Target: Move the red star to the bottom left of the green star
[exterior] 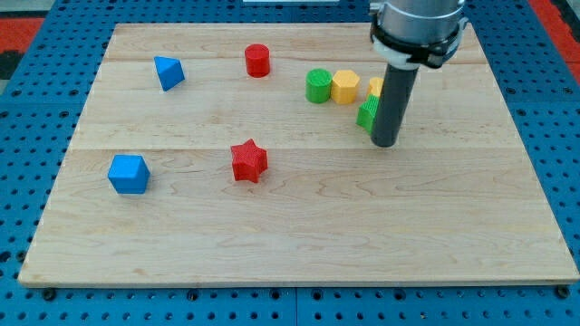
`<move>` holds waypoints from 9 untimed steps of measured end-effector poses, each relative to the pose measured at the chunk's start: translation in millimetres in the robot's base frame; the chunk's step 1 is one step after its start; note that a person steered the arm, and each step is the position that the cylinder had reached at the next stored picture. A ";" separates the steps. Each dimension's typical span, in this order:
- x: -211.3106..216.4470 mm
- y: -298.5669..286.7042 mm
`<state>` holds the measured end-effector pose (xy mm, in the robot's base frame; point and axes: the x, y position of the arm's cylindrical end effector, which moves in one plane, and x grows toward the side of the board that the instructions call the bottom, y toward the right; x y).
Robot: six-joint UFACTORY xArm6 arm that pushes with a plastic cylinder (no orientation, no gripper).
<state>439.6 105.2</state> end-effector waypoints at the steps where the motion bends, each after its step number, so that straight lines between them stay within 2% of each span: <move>1: 20.6 -29.9; 3: 76.6 -81.9; 5: 58.3 -161.3; 7: 46.8 -201.5; 8: 34.3 -177.3; 9: 50.0 -126.1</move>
<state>489.6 -20.9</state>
